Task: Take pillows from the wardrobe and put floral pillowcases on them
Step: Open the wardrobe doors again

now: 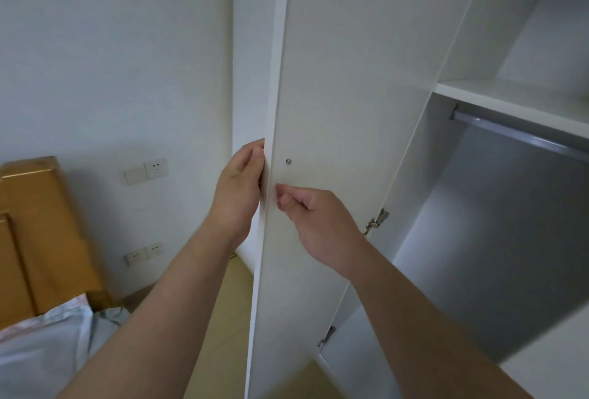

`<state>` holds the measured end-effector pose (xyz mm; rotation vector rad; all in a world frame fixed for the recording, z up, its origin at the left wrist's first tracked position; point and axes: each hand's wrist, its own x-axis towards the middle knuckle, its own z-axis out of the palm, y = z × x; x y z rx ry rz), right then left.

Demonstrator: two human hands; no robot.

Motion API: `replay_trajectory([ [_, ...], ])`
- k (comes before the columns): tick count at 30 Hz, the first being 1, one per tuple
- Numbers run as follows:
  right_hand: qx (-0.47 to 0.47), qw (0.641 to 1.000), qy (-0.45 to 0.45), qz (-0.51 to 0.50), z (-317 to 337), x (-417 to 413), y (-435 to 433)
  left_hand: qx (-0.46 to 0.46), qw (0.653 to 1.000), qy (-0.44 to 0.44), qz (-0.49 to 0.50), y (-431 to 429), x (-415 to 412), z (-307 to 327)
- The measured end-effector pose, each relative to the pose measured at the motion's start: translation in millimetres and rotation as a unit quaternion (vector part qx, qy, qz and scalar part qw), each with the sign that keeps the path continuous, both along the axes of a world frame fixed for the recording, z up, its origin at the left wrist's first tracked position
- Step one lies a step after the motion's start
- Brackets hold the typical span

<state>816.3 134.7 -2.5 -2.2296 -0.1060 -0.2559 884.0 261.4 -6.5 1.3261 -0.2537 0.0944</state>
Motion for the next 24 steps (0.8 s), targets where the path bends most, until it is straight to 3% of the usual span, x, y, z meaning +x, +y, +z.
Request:
replay_trajectory([
  [3,0.011,1.000,-0.007,0.009,-1,9,1,-0.057,0.998,0.020,0.023,6,-1,-9],
  [6,0.008,1.000,-0.005,0.021,-5,7,-7,-0.051,0.988,-0.003,0.146,-3,-9,-22],
  [9,0.000,1.000,0.002,0.020,-11,-7,-24,0.023,0.945,-0.101,0.309,-21,-27,-28],
  [12,-0.031,0.999,0.002,-0.010,-11,-28,-50,0.096,0.880,-0.271,0.378,-38,-41,-23],
  [15,-0.012,0.998,0.002,-0.060,-9,-52,-86,0.124,0.861,-0.380,0.314,-74,-59,-15],
  [17,0.032,0.992,-0.017,-0.122,-8,-68,-113,0.135,0.887,-0.379,0.229,-106,-72,-14],
  [20,0.038,0.969,-0.060,-0.238,-7,-96,-158,0.171,0.938,-0.294,0.073,-162,-89,-13],
  [24,0.008,0.915,-0.099,-0.392,-4,-145,-222,0.205,0.949,-0.143,-0.194,-238,-110,-10],
])
